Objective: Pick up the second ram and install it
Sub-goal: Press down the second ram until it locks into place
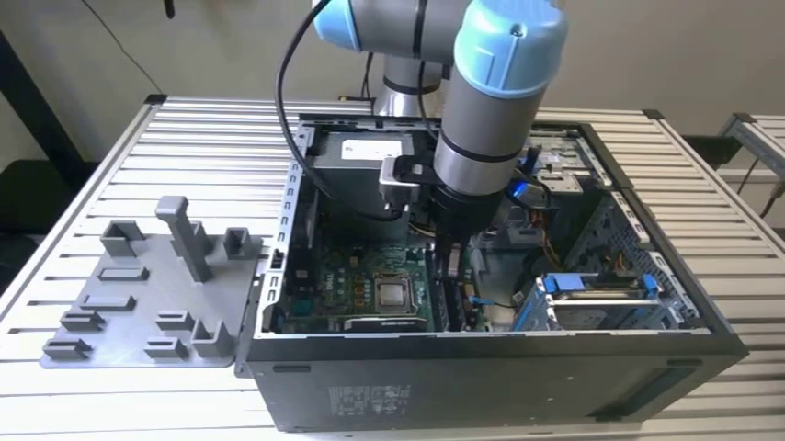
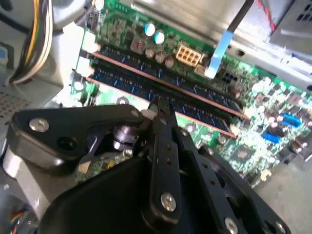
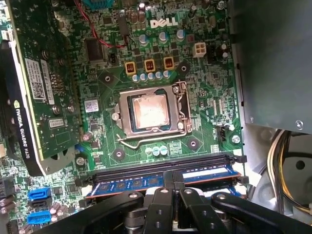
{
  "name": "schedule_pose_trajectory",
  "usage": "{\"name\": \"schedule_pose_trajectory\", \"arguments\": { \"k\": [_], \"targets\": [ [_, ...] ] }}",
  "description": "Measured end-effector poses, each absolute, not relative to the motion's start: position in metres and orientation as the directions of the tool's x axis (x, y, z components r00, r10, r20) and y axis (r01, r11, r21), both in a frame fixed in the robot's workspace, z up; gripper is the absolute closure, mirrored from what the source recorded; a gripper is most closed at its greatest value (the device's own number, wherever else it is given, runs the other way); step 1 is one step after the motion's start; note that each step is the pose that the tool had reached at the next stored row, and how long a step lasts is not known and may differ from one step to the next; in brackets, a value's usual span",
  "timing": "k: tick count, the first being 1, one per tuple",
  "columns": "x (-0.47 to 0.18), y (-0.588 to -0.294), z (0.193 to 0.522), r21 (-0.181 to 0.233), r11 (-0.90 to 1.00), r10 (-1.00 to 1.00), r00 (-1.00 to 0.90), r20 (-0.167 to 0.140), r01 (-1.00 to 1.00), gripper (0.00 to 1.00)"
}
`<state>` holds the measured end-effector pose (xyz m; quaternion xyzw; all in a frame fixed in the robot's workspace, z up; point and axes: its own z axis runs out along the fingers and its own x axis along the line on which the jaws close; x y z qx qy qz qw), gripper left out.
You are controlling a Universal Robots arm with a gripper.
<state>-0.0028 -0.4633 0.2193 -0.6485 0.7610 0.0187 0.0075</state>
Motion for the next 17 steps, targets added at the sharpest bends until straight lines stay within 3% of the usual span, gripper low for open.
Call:
{"name": "schedule_pose_trajectory", "arguments": {
  "k": [12,17],
  "targets": [
    [-0.003,-0.463,0.271,0.019,0.158,-0.987,-0.159,-0.038,-0.987,0.89],
    [-0.003,-0.463,0.271,0.019,0.158,-0.987,-0.159,-0.038,-0.987,0.89]
  ]
}}
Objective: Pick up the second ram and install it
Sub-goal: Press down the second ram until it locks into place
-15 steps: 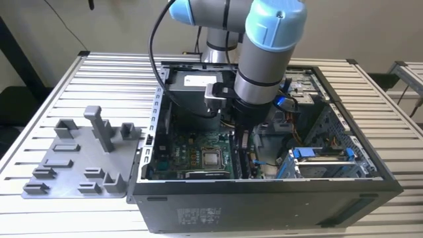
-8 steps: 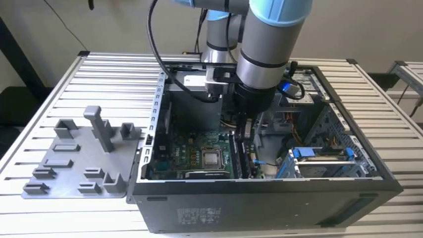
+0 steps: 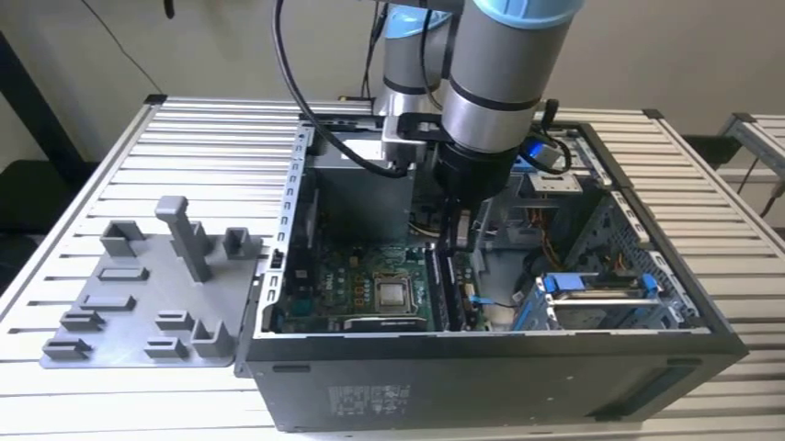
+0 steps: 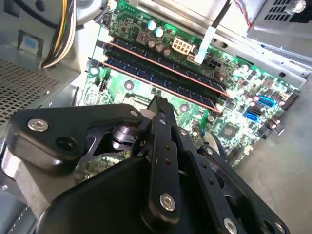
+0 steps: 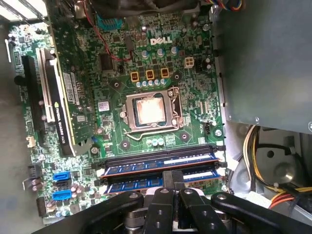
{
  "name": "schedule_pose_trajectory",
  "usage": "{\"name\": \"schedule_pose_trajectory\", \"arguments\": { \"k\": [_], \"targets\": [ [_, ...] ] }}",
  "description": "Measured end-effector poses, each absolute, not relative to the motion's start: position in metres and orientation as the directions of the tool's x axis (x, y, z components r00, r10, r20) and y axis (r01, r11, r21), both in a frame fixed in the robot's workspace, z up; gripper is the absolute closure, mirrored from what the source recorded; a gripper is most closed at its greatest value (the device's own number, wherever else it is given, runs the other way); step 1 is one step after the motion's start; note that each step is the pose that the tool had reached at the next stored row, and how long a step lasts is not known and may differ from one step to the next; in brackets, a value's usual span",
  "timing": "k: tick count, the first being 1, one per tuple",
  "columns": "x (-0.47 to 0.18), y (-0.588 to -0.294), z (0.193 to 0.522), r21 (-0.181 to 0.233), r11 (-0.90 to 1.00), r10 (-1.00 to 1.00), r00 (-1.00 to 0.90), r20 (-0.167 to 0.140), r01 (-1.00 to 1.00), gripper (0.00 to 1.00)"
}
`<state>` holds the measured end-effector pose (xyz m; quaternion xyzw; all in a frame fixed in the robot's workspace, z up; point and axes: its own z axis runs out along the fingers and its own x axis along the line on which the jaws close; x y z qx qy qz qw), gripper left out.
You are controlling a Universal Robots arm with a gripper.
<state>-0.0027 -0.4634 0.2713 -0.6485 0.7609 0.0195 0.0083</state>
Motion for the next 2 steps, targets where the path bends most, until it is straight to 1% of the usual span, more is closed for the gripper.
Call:
{"name": "schedule_pose_trajectory", "arguments": {
  "k": [2],
  "targets": [
    [-0.0027,-0.4634,0.2714,0.019,0.158,-0.987,-0.159,-0.038,-0.987,0.89]
  ]
}}
